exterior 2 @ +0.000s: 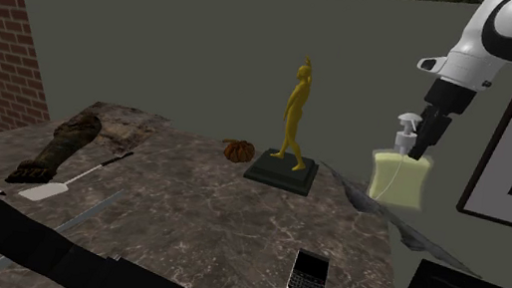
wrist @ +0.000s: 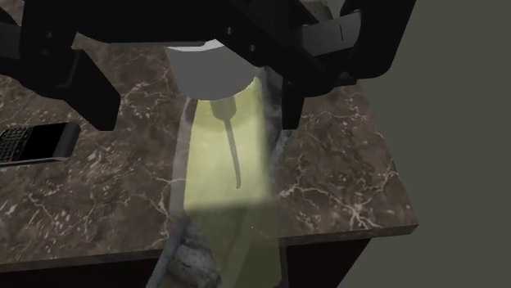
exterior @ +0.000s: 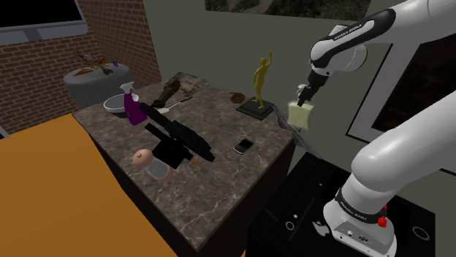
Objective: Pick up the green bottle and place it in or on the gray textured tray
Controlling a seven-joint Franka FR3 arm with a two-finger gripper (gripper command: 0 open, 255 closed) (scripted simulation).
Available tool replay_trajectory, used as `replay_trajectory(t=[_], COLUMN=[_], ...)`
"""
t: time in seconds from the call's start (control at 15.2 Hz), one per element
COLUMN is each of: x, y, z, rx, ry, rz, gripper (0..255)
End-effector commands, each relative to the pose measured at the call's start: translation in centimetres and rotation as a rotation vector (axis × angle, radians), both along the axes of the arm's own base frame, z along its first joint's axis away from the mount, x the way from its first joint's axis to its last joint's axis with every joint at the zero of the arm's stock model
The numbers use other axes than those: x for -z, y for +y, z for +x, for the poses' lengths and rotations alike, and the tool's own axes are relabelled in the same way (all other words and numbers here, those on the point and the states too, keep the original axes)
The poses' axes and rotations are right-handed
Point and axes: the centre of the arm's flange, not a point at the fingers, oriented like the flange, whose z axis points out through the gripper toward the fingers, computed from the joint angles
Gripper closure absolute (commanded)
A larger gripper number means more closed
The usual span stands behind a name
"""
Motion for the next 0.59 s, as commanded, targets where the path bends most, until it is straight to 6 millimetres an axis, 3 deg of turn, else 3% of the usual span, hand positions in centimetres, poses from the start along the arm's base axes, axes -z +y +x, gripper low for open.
replay_trajectory(t=[0.0,0.07,0.53], x=[-2.3,-3.3,-3.3], y=[-0.3,-0.3,-0.3], z=[-0.6,-0.8,-0.8], rx=[0.000,0.000,0.000], ry=[0.001,0.001,0.001], rz=[0.001,0.000,0.001], gripper=[0,0,0])
